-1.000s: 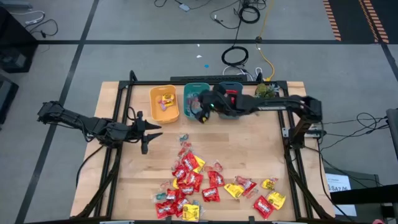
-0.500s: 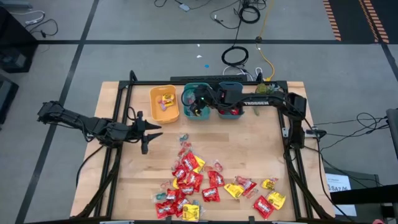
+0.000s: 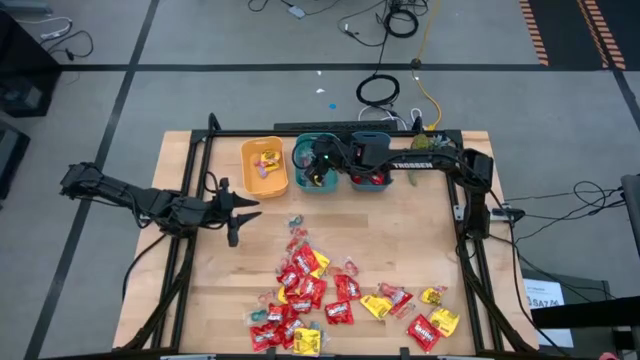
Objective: Sort candy
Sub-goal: Put the blue gummy candy into the green bin
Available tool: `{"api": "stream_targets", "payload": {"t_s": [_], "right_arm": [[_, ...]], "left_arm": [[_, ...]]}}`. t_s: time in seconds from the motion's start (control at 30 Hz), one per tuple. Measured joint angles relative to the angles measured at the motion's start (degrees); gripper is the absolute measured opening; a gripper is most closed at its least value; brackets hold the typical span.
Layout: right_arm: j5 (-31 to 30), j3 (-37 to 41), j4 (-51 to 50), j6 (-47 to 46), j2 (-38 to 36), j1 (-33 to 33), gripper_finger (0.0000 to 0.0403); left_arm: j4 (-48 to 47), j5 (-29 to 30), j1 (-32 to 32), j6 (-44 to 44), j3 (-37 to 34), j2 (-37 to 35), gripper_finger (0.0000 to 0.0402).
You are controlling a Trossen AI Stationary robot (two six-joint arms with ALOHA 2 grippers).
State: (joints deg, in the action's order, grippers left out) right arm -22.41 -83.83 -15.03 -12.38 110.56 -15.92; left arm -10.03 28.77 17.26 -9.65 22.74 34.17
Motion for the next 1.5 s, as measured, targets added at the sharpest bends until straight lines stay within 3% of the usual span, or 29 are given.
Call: {"api": "stream_targets", "payload": {"t_s": [0.3,0.53,0.73,0.87,1.1,1.5], "right_arm": [[0.8,0.0,0.0,0.9,-0.1,0.8,0.0183],[12.9,-1.8,0.0,8.3,-0.6,3.8,0.0183],[13.7,-2.2,0.1,22.4,-0.6,9.2,0.0183],[13.8,-2.2,0.1,25.9,0.1,11.7,0.0183],[18.1,-5.0,-1.5,20.9,5.9,12.5,0.0183],[21.3,-19.4,-19.0,22.6,19.3,13.4,0.0183]], "left_arm": [[0.0,0.2,0.0,-0.1,0.0,0.0,0.0141],[0.0,0.2,0.0,-0.1,0.0,0.0,0.0141],[0.0,0.2,0.0,0.0,0.0,0.0,0.0141],[0.0,0.3,0.0,0.0,0.0,0.0,0.0141],[0.0,0.3,0.0,0.0,0.0,0.0,0.0141],[0.0,0.3,0.0,-0.1,0.0,0.0,0.0141]]}}
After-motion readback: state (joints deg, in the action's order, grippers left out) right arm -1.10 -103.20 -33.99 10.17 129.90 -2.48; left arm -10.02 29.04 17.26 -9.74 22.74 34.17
